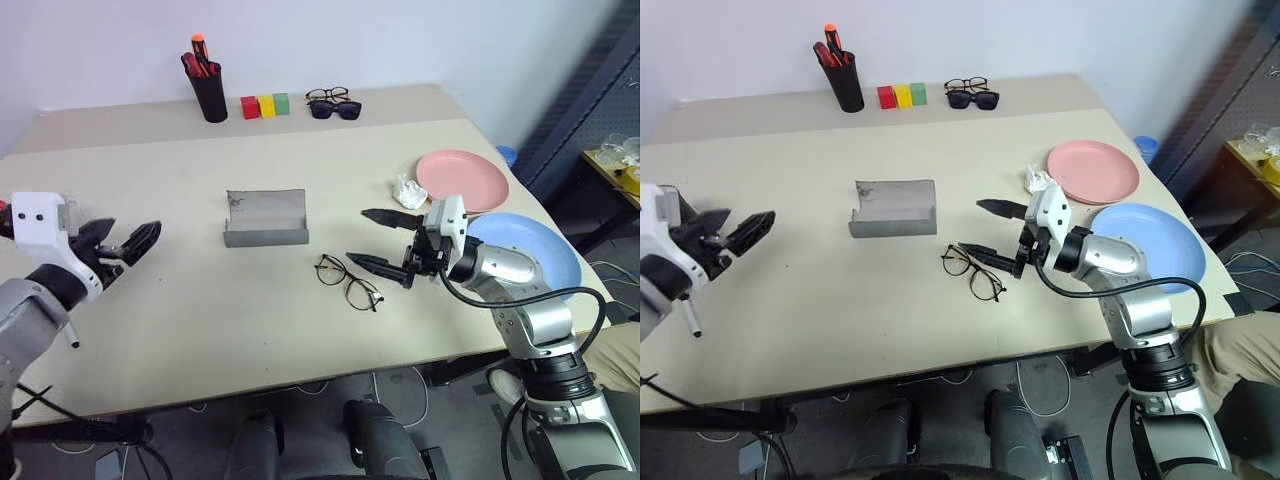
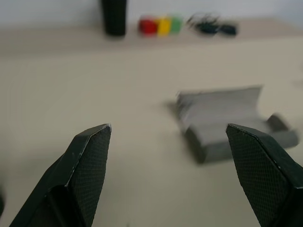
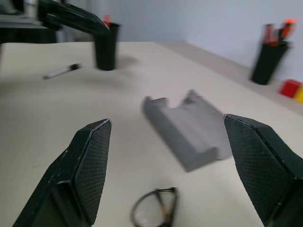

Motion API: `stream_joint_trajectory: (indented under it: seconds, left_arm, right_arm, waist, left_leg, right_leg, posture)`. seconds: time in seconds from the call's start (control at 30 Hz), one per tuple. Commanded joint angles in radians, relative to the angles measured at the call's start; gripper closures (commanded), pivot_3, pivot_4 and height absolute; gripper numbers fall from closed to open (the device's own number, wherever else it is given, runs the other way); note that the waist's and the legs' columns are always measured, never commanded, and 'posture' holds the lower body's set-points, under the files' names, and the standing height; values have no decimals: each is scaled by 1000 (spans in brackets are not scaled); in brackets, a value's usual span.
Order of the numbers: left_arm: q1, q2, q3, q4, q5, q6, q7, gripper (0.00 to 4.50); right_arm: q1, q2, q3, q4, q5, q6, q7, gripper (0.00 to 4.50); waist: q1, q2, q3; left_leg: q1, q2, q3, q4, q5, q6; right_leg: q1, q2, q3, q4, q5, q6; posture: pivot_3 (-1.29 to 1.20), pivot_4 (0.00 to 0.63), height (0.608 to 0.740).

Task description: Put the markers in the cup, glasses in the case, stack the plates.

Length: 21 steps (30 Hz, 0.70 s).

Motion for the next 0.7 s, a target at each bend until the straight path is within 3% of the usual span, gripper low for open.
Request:
stream_joint_trajectory:
  seconds: [0.03, 0.3, 0.7]
  left_arm:
    - [-4, -3, 84, 20, -29, 132, 154, 539]
    - [-100, -2, 141, 226, 140, 376, 328, 539]
    - [-286, -47, 99, 388, 412, 417, 324, 539]
  right_arm:
    - [-33, 27, 17, -35, 32, -1, 33, 635]
    - [-88, 93, 44, 93, -10, -92, 89, 635]
    - [-50, 108, 30, 141, -38, -170, 102, 635]
  waist:
    - [0, -1, 1]
    - [3, -3, 0]
    - [1, -4, 0]
  left_leg:
    - [0, 0, 0, 0, 0, 0]
    - [1, 0, -1, 0, 0, 0]
    - [0, 0, 0, -1, 0, -1]
  right_leg:
    - [0, 0, 0, 0, 0, 0]
    - [1, 0, -1, 0, 0, -1]
    - [0, 0, -1, -1, 2, -3]
  posture:
    - [0, 150, 740]
    - [0, 150, 740]
    - [0, 150, 740]
